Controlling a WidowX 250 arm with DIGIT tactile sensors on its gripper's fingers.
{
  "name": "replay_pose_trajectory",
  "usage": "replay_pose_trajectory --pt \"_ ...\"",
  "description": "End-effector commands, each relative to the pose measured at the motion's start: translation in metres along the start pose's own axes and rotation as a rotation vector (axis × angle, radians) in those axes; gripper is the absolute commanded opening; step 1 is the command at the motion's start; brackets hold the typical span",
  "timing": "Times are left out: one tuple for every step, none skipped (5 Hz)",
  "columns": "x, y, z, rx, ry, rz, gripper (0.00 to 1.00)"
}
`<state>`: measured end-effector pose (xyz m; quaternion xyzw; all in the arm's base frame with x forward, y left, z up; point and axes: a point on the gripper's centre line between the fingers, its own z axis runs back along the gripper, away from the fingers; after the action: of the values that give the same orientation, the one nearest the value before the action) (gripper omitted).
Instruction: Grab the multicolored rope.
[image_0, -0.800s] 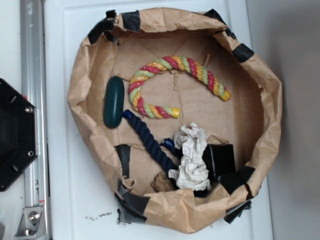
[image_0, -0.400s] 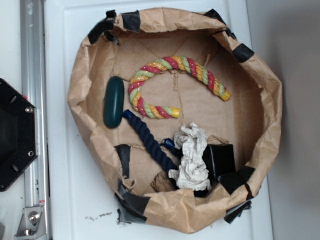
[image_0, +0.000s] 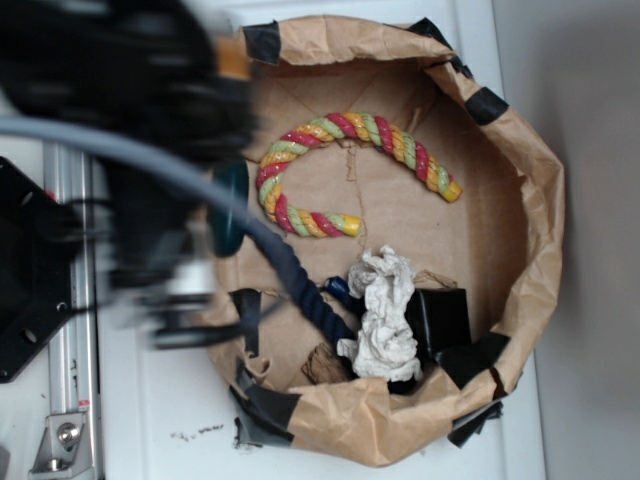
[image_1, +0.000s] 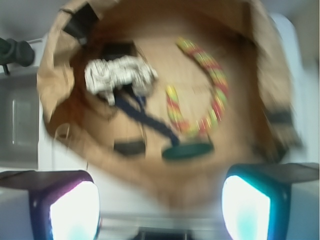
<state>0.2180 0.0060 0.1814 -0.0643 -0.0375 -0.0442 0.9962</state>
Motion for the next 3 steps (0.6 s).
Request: replay_pose_trajectory --pt "0.06 0.019 -0.069 0.041 0.046 -0.365 1.0" --pt "0.064 0.031 -0.088 0.092 0.095 -0.413 1.0" --pt "0.074 0.048 -0.103 0.196 0.141 -0.427 1.0"
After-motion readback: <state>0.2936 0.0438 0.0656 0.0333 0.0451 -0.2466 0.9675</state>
